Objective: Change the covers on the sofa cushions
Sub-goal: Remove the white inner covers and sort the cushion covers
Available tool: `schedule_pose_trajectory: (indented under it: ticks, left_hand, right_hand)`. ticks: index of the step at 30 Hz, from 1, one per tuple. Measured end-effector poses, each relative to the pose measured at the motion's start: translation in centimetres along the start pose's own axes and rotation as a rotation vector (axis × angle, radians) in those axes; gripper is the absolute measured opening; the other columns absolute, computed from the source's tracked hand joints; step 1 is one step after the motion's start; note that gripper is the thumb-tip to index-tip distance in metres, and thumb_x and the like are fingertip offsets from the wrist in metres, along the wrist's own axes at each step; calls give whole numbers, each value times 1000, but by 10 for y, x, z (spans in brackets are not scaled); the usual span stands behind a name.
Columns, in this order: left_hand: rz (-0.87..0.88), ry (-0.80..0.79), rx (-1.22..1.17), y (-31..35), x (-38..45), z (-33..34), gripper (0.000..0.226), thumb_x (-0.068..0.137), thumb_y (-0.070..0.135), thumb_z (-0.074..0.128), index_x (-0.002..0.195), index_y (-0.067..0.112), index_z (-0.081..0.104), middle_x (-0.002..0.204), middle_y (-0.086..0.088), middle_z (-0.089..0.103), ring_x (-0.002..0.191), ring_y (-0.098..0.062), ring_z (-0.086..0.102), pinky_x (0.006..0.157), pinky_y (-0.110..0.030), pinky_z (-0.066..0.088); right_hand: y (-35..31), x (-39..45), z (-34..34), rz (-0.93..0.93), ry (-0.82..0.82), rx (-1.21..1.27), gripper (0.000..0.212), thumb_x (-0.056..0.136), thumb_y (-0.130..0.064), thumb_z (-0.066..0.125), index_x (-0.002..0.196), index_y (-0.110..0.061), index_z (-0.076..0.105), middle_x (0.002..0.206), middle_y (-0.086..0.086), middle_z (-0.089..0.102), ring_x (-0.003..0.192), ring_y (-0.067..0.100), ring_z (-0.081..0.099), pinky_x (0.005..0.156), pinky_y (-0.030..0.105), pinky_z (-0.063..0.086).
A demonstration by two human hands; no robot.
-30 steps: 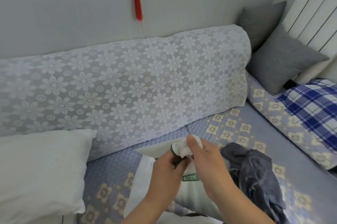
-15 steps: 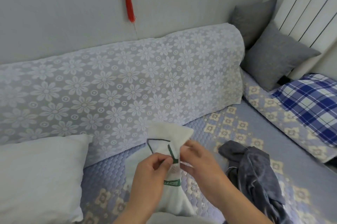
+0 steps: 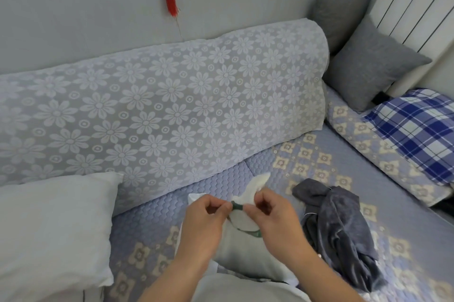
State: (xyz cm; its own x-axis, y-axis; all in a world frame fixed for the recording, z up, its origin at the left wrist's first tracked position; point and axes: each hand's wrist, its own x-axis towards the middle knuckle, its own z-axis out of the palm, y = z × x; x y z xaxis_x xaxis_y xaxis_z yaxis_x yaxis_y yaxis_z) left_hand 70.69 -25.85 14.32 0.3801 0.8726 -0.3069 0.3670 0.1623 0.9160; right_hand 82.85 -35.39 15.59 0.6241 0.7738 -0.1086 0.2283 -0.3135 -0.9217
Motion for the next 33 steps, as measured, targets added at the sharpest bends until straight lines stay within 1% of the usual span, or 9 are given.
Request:
schedule_pose_trajectory:
  ticks: [10, 14, 16, 20, 23, 26, 28, 30, 33]
  left_hand:
    - [-252, 176, 97, -102, 85, -67, 19, 96, 17, 62, 83, 3, 62, 78, -12, 62, 75, -23, 55, 72, -41, 47]
    - [-296, -39, -518, -96, 78, -64, 11, 94, 7, 63, 98, 12, 71, 102, -2, 73, 96, -14, 67, 93, -28, 51]
    - [-302, -129, -632, -93, 86, -58, 5, 90, 9, 64, 93, 7, 67, 99, -9, 73, 94, -20, 70, 87, -28, 56]
    - [-306, -71, -179, -55, 139, -11, 20, 104, 5, 50, 85, 7, 56, 74, -11, 55, 58, -13, 51, 47, -20, 39]
    - [-320, -10, -222, 2, 192, 43, 19, 103, 0, 45, 87, 4, 54, 78, -16, 57, 43, -12, 57, 43, -24, 44]
    - [-213, 44, -297, 54, 235, 87, 11, 97, 2, 54, 107, 7, 53, 116, -24, 65, 83, -25, 71, 79, -44, 62]
    - [-137, 14, -130, 66, 247, 97, 61, 88, 22, 70, 143, 23, 42, 153, -10, 44, 121, -26, 57, 104, -53, 50]
    - [-189, 25, 60, 57, 241, 116, 105, 77, 36, 82, 158, 37, 16, 166, -4, 19, 143, -28, 36, 113, -53, 39]
    - [-282, -72, 234, 3, 195, 146, 90, 89, 19, 77, 160, 23, 22, 163, -10, 28, 145, -30, 35, 114, -42, 36]
  right_hand:
    - [-1, 33, -90, 47, 277, 65, 23, 104, -30, 52, 82, -26, 59, 81, 9, 64, 72, 26, 56, 68, 47, 47]
    - [13, 45, -93, 141, 377, 45, 22, 104, -35, 48, 85, -29, 56, 76, 5, 57, 58, 23, 45, 56, 30, 35]
    - [20, 71, -109, 193, 416, -28, 20, 104, -34, 47, 90, -22, 55, 80, 7, 58, 63, 26, 49, 58, 32, 36]
    - [42, 171, -149, 284, 302, -375, 33, 102, -23, 50, 72, -11, 44, 71, 8, 49, 65, 25, 47, 57, 37, 33]
    - [60, 252, -181, 402, 346, -180, 27, 98, -15, 54, 72, -9, 50, 85, 25, 63, 73, 32, 60, 69, 47, 53]
    - [57, 293, -210, 268, 392, 239, 11, 96, -6, 53, 104, -7, 61, 107, 15, 65, 92, 26, 60, 79, 42, 54]
    - [58, 296, -220, 162, 257, 390, 44, 102, -9, 48, 145, -15, 42, 129, -2, 51, 115, 18, 52, 99, 39, 46]
    - [96, 291, -229, 186, 84, 240, 58, 104, -15, 48, 157, -23, 24, 148, -9, 39, 133, 15, 42, 112, 44, 36]
    - [206, 256, -235, 377, -55, -74, 48, 95, -19, 62, 141, -9, 49, 134, -1, 50, 126, 19, 49, 107, 45, 43]
